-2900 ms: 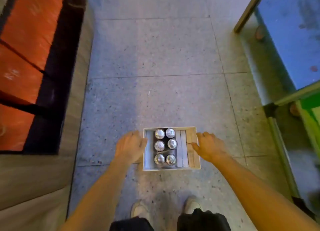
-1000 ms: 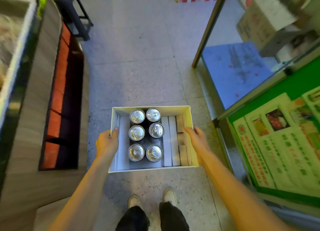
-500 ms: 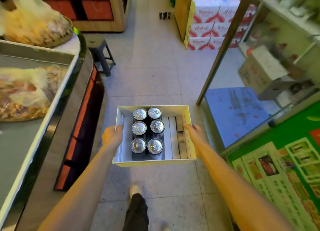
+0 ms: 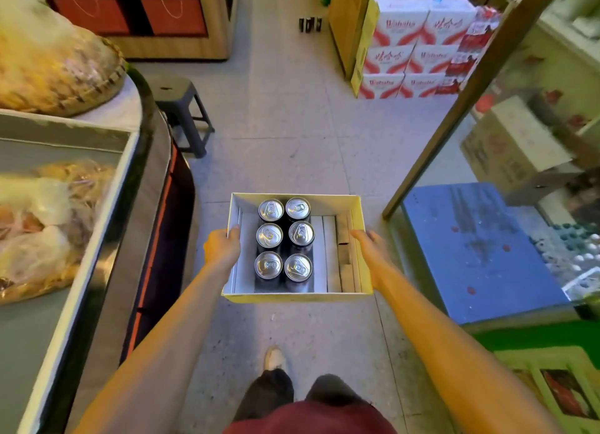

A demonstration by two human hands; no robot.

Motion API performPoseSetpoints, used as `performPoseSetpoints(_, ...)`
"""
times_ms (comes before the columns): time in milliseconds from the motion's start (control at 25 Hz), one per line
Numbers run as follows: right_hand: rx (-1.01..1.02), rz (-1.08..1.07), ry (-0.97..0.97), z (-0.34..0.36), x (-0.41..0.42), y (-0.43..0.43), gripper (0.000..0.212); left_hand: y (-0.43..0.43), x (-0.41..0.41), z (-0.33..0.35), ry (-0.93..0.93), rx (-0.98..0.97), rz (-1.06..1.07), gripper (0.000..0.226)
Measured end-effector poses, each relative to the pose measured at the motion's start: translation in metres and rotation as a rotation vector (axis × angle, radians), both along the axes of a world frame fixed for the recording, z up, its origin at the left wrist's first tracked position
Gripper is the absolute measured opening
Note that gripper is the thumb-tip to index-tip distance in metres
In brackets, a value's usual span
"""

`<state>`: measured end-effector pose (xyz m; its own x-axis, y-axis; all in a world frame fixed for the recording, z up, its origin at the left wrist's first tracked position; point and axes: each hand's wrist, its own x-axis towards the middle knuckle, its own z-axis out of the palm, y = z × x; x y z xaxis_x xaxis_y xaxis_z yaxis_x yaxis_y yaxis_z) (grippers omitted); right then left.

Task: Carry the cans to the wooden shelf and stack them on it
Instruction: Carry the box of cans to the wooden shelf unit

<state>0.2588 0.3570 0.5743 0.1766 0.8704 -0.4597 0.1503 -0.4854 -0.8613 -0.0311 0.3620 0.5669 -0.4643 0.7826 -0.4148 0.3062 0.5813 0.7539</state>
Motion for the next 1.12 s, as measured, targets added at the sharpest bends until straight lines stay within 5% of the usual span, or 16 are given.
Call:
performPoseSetpoints(360,-0.004,-0.005,-0.005,0.002,-0.033,0.214,0.034,0.216,-0.040,0.002,0.001,-0.021,-0.018,0.042)
performPoseSetpoints(1120,0.002,0.029,-0.027,0.009,-0.048,0.817,0.016,0.801,-0.055,-0.004,-0.014,0.011,0.046,0.046)
